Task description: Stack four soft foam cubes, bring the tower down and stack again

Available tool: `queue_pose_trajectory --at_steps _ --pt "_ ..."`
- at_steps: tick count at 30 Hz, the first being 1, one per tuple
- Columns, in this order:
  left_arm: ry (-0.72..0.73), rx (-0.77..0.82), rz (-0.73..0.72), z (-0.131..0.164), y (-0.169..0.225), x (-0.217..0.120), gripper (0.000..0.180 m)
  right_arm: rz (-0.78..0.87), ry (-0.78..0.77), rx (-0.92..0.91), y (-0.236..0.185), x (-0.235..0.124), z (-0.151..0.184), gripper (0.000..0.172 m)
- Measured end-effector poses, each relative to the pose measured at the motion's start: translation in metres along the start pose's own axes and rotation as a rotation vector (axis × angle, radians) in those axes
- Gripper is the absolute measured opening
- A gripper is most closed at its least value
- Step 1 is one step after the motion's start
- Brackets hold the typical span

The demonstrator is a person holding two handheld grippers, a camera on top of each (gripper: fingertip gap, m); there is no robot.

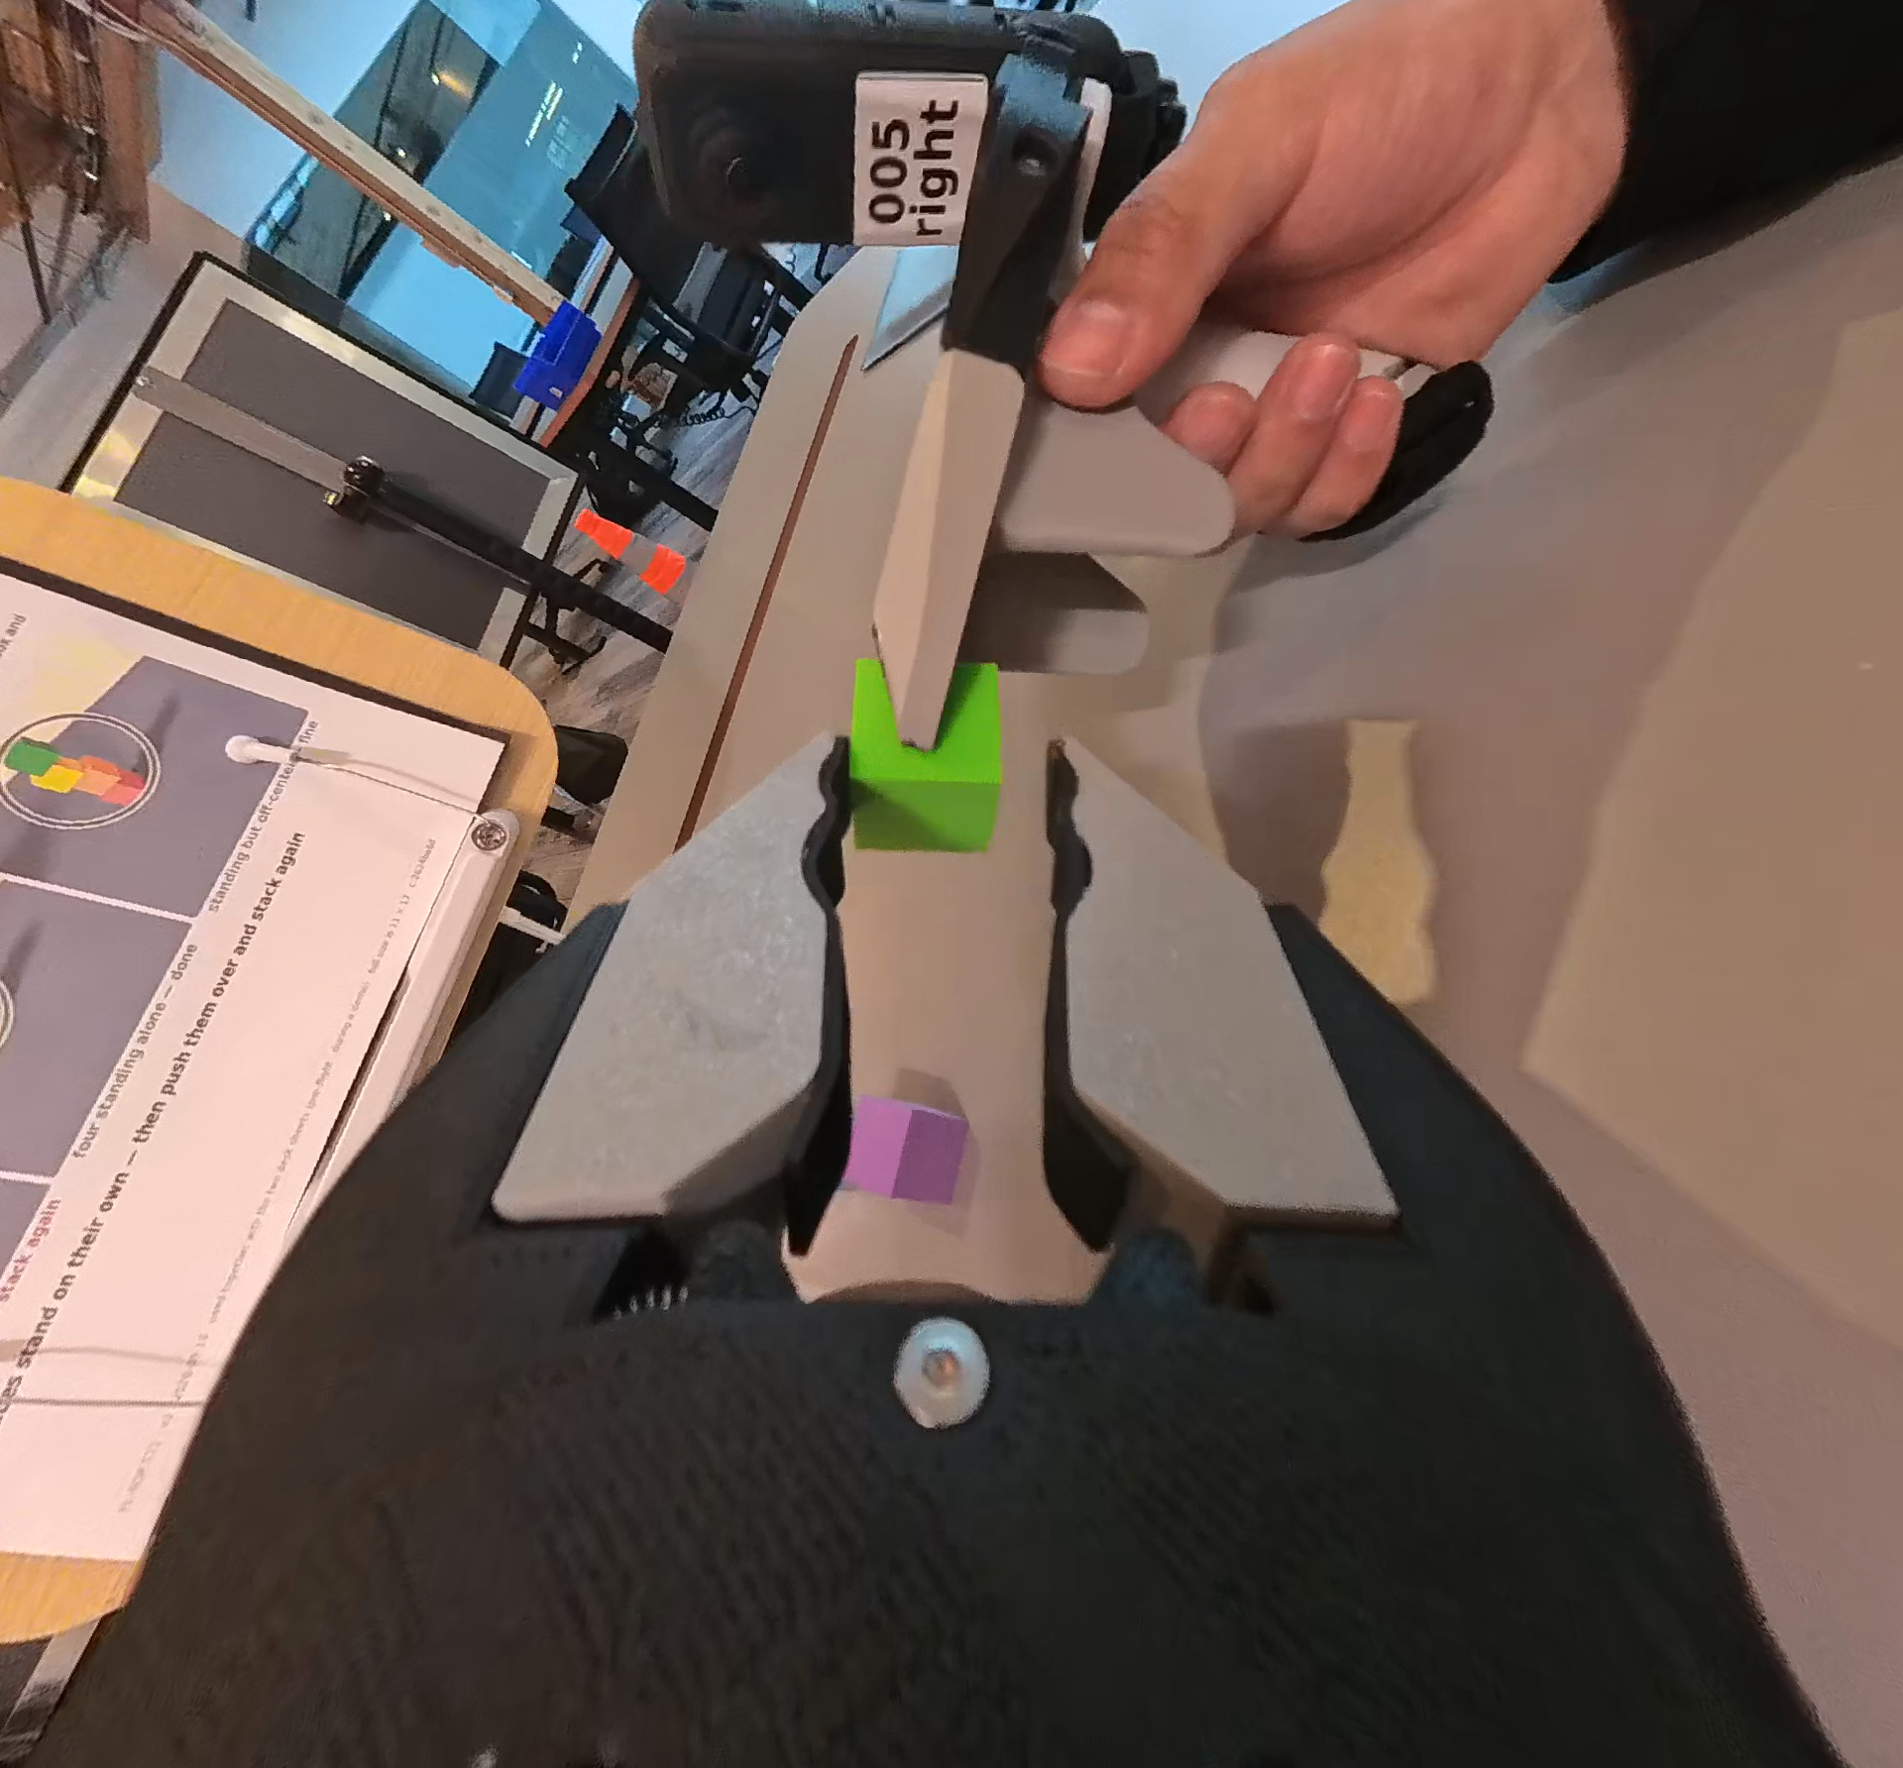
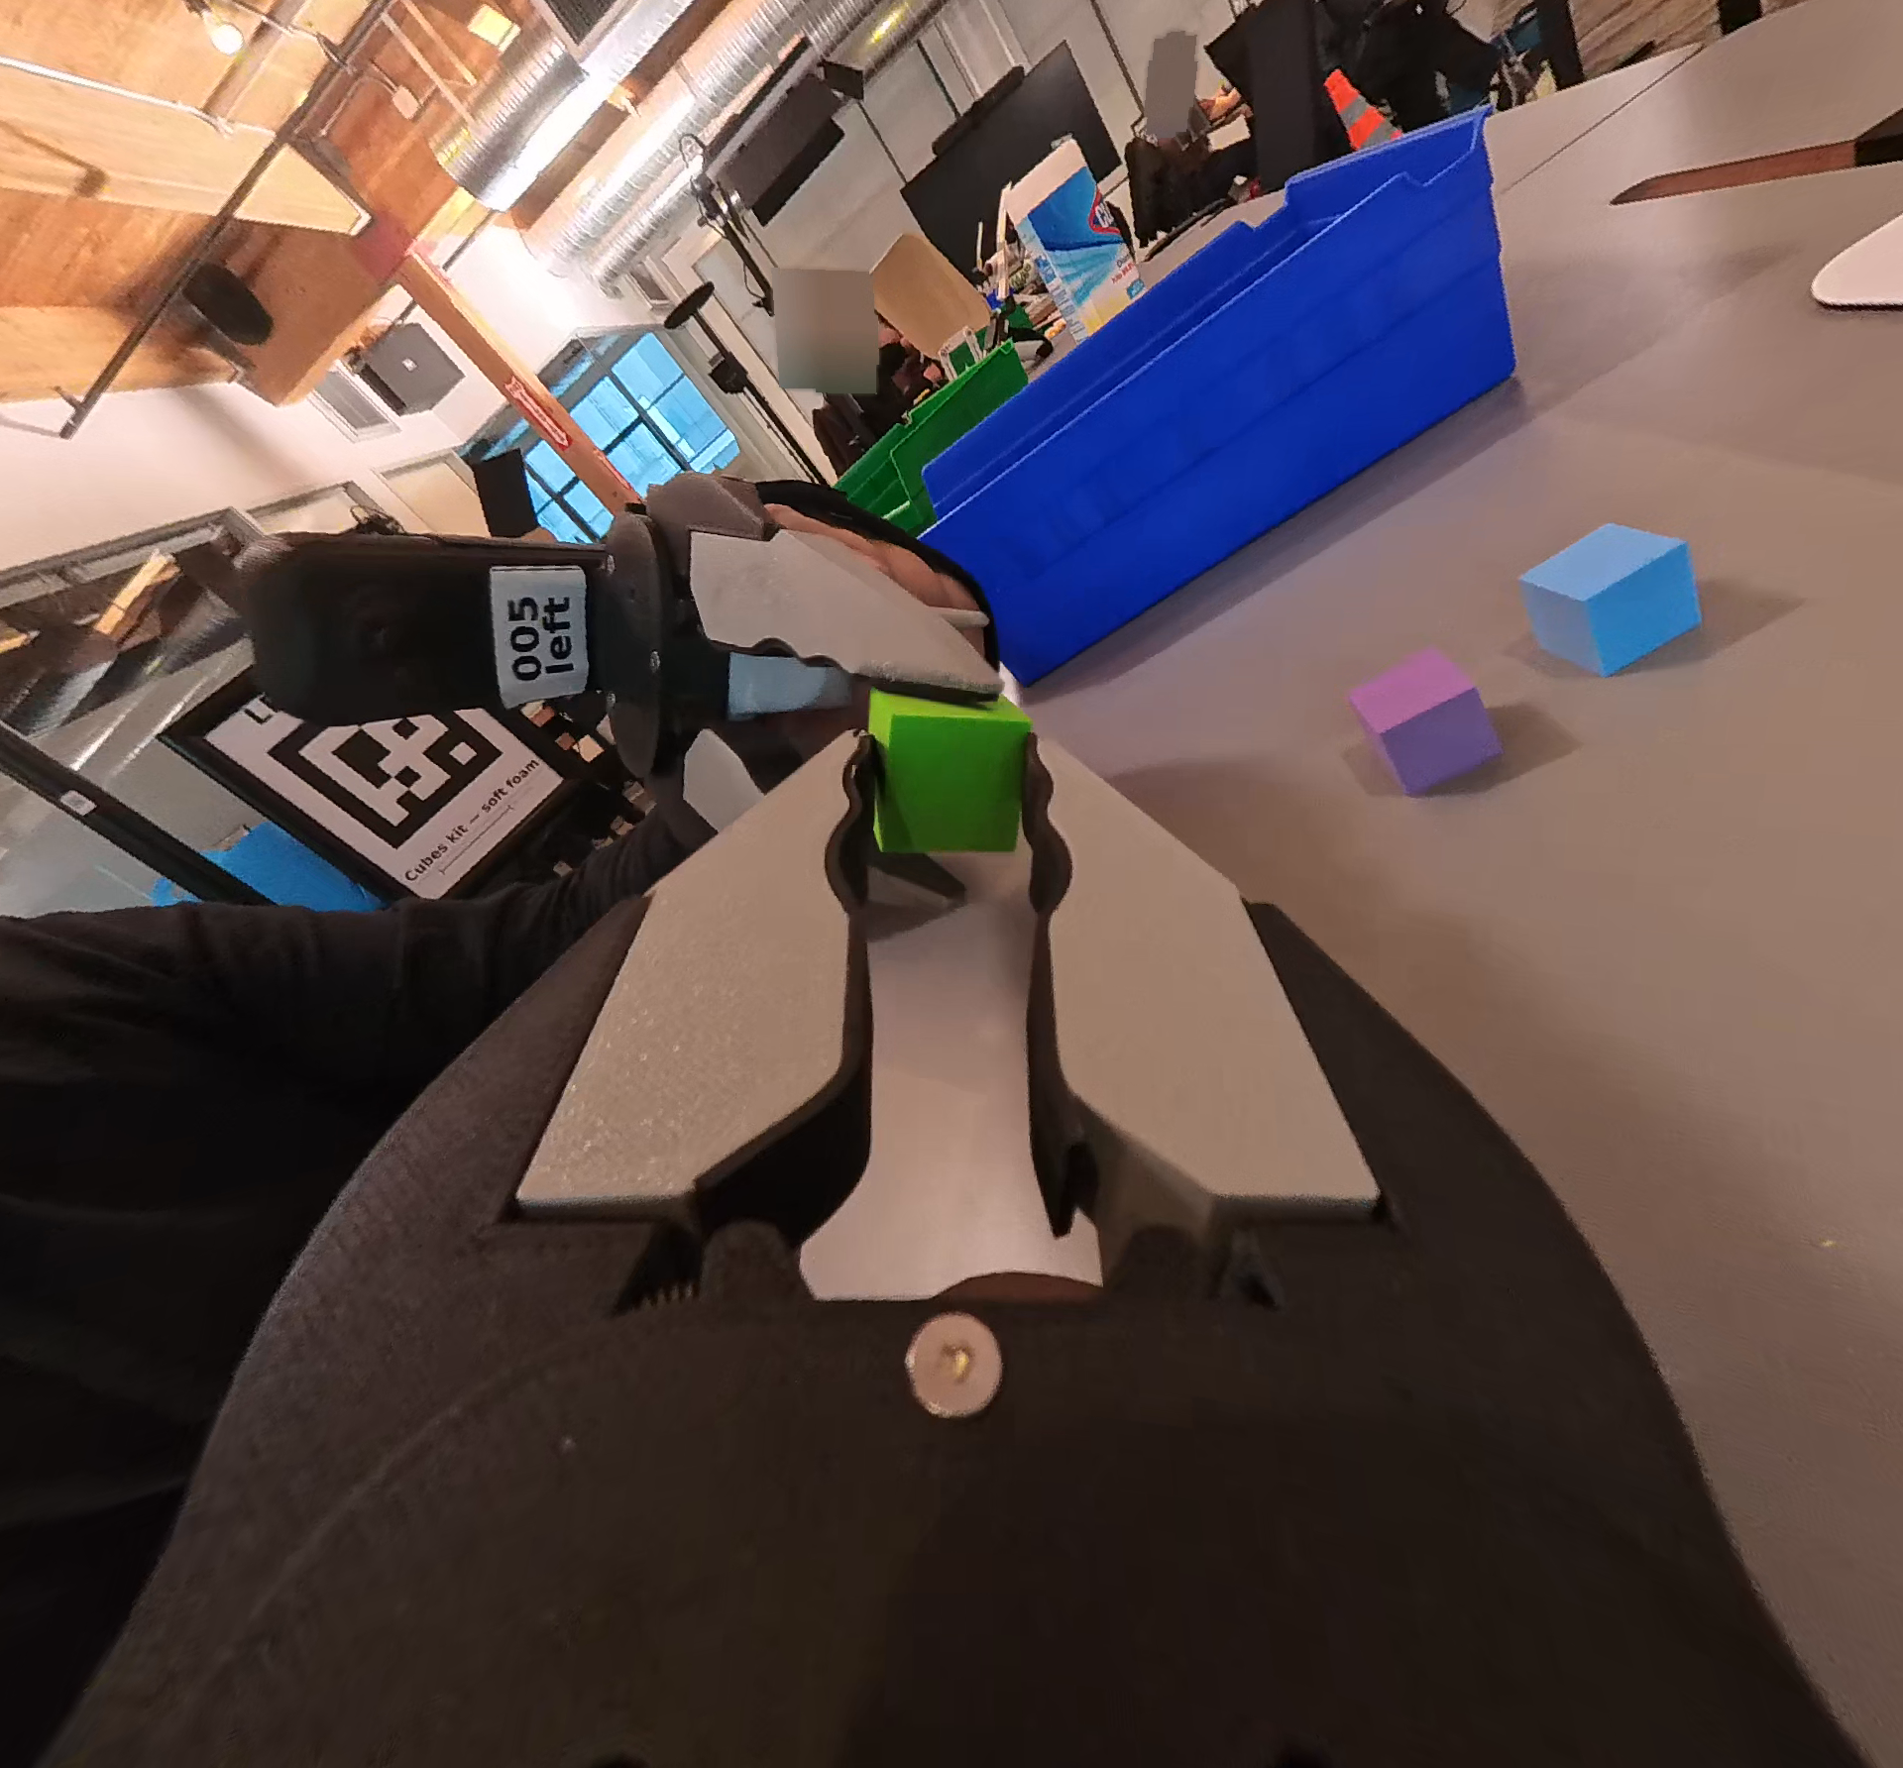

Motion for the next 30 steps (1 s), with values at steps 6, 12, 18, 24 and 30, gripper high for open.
queue_pose_trajectory --at_steps 6,12,18,24,30 --pt "-0.011 -0.039 0.016 0.004 -0.005 -0.005 0.042 0.015 0.029 -0.002 0.001 -0.006 -0.004 0.025" --pt "-0.083 -0.108 -0.084 0.02 -0.028 -0.007 0.013 0.054 0.084 0.003 0.004 -0.018 -0.012 0.025" --pt "-0.324 -0.141 -0.015 0.053 -0.025 0.013 0.0 0.078 0.115 0.008 0.006 -0.024 -0.015 0.025" --pt "-0.373 -0.212 0.219 0.063 -0.013 0.027 0.0 0.07 0.101 0.003 0.005 -0.021 -0.013 0.025" --pt "-0.345 -0.295 0.335 0.069 -0.022 0.037 0.0 0.067 0.106 0.004 0.005 -0.022 -0.014 0.025"
Point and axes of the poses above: each gripper's, where its closed fingertips meet, x out along the fingers, z out of its underside, y = z × x across the jaws, the point moved 9 cm from there along -x, back along the fingers, and after that the axes turned 15 degrees about -x, right-handed, at the moved point
